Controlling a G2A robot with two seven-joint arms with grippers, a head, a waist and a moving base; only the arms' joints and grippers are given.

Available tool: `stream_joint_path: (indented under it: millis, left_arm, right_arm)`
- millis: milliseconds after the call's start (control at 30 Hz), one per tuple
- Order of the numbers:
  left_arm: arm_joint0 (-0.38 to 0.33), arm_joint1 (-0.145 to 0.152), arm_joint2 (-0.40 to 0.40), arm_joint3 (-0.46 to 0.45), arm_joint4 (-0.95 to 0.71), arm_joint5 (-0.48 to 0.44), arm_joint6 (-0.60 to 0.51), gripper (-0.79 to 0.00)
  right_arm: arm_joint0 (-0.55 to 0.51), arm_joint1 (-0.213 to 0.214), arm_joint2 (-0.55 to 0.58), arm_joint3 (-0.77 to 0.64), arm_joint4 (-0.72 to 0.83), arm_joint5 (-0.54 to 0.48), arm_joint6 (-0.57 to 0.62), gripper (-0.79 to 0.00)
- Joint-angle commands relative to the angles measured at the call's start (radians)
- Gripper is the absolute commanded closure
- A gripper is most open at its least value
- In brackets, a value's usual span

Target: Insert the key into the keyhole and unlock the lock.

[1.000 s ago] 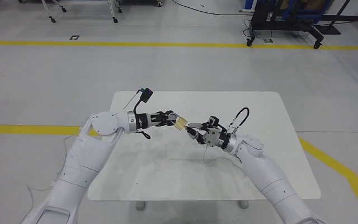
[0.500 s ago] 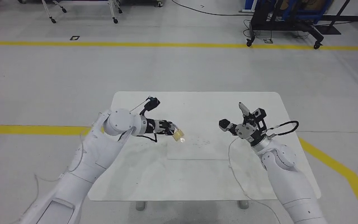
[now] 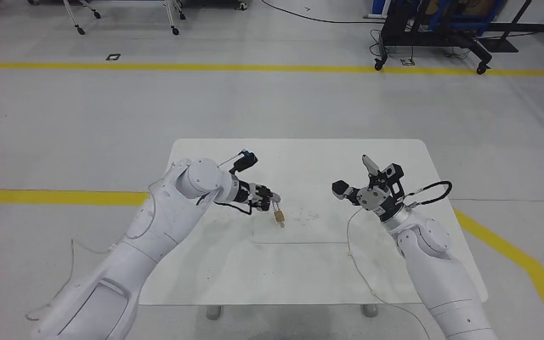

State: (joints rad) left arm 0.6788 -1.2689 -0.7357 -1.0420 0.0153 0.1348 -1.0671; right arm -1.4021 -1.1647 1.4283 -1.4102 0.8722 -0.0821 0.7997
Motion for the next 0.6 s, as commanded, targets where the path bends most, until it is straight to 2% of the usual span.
stream_joint_path:
  millis: [0,200,433,567]
  left_arm:
    - [-0.007,-0.004,-0.003,0.015,-0.013,-0.017,0.007,-0.785]
    - [0.001,0.006,-0.067,0.022,-0.080,-0.096,0.015,-0.785]
    - [0.066,0.040,-0.179,-0.052,-0.114,-0.204,0.079,-0.785]
    - [0.134,0.064,-0.239,-0.152,-0.046,-0.243,0.179,-0.785]
  right_arm:
    - [0.000,0.000,0.000,0.000,0.000,0.000,0.000,-0.785]
    - [0.000,0.000,0.000,0.000,0.000,0.000,0.000,-0.785]
    - [0.000,0.000,0.001,-0.001,-0.010,-0.009,-0.017,-0.785]
    - [0.004,-0.007,0.014,-0.001,-0.128,-0.195,-0.201,-0.785]
